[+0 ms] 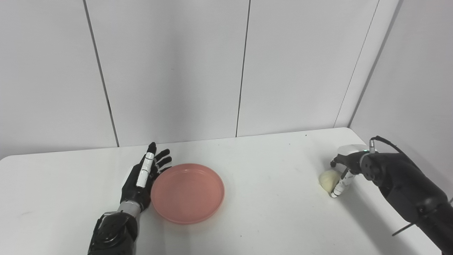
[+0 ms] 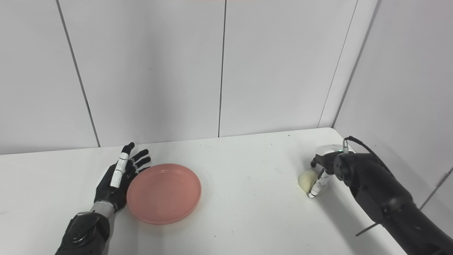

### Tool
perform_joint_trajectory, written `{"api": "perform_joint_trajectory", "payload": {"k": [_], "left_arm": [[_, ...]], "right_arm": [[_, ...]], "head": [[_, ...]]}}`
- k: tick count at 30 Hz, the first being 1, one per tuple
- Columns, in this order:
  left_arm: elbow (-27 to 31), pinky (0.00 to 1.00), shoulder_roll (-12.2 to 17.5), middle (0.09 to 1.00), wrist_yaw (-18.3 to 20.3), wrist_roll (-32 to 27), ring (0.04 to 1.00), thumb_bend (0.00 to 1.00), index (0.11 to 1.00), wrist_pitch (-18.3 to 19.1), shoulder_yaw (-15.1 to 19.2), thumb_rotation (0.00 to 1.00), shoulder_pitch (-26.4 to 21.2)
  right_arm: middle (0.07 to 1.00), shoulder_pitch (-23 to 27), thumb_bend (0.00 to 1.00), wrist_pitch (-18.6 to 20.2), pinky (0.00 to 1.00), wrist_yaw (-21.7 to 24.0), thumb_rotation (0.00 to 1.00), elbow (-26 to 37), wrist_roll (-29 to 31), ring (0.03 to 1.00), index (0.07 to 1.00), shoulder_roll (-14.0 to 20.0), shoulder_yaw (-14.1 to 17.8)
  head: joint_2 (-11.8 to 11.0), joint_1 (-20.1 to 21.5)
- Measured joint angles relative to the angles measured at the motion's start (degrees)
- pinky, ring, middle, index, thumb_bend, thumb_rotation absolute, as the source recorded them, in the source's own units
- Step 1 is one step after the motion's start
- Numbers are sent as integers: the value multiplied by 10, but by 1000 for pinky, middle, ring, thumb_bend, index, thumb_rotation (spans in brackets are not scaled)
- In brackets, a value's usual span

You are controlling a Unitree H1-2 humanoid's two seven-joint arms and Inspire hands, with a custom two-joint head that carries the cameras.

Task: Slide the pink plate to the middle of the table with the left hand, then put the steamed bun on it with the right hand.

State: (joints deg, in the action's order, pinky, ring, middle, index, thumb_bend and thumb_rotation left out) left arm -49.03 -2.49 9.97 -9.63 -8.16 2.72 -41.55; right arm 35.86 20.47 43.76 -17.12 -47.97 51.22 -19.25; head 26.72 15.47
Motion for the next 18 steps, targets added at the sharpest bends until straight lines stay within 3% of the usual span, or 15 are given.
{"api": "perform_joint_trajectory", "payload": {"k": [8, 10, 11, 14, 16, 18], "left_arm": [[0, 746, 0, 862, 1, 0, 847, 728, 1000, 0, -2, 827, 0], [0, 750, 0, 862, 1, 0, 847, 718, 1000, 0, -2, 826, 0], [0, 749, 0, 862, 1, 0, 846, 719, 1000, 0, -2, 829, 0], [0, 746, 0, 863, 1, 0, 847, 722, 1000, 0, -3, 833, 0], [1, 745, 0, 863, 1, 0, 846, 717, 1000, 0, -3, 834, 0], [1, 743, 0, 863, 1, 0, 846, 713, 1000, 0, -4, 836, 0]], "right_arm": [[901, -18, 1000, 2, 617, -20, 387, 8, 42, 783, 826, -5, 34], [843, -25, 1000, 5, 582, -24, 379, 20, 43, 736, 814, -7, 36], [714, -25, 1000, 7, 516, -26, 361, 22, 43, 625, 796, -10, 36], [579, -25, 1000, 15, 439, -40, 313, 21, 44, 508, 762, -12, 39], [571, -25, 1000, 18, 438, -52, 291, 19, 48, 503, 723, -17, 47], [483, -28, 1000, 18, 353, -68, 255, 18, 54, 414, 674, -24, 53]], "head": [[1, -2], [0, -2], [0, -2], [1, -3], [2, -3], [2, -3]]}}
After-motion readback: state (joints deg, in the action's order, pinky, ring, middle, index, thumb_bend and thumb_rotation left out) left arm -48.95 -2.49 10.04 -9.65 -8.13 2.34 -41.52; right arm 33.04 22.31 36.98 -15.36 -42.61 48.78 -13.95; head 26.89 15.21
